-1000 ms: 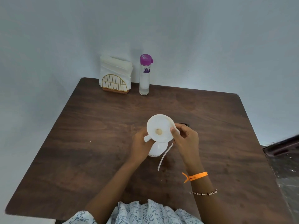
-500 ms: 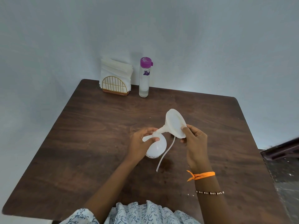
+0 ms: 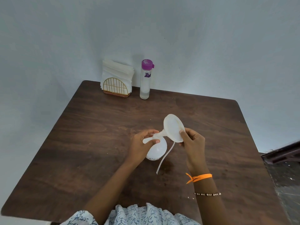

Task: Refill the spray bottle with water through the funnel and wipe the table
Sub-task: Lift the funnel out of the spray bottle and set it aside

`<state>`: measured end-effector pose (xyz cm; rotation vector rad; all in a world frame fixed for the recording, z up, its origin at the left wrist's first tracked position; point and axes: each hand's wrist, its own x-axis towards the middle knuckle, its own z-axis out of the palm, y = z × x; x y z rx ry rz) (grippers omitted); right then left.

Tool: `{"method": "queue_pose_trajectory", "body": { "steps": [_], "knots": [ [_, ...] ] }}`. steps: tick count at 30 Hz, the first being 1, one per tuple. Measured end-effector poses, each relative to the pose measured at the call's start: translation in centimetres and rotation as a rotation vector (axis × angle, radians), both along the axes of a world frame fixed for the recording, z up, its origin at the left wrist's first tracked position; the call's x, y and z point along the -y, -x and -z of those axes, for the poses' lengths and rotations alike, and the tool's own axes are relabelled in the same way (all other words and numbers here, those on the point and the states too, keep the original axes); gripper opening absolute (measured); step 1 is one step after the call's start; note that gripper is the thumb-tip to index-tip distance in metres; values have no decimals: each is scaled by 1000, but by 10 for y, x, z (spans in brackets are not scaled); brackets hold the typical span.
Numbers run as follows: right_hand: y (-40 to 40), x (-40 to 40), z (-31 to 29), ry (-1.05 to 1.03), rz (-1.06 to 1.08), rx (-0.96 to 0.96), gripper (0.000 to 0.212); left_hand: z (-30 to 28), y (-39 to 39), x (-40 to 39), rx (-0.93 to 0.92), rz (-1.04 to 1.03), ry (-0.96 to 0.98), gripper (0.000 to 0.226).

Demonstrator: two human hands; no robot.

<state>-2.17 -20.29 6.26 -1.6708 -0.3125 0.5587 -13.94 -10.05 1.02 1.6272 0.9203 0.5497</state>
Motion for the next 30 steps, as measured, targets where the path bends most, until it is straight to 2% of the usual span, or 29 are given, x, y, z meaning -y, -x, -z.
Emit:
{"method": "queue_pose_trajectory", "body": {
  "steps": [4, 8, 13, 18, 24, 30],
  "knots": [
    [-2, 0, 1, -45, -15, -86, 14, 0, -2, 0, -21, -17, -3, 26],
    [-2, 1, 3, 9, -15, -12, 15, -1, -1, 0, -3, -5, -4, 25],
    [-4, 1, 4, -60, -31, -130, 14, 1, -2, 0, -14, -18, -7, 27],
    [-6, 2, 7, -40, -17, -75, 15, 0, -2, 0, 3, -2, 5, 25],
    [-13, -5, 10, -137, -63, -236, 16, -6, 0, -3, -17, 21, 79, 28],
    [-26, -28, 5, -201, -70, -273, 13, -9, -3, -12, 104, -15, 178, 11]
  ]
}}
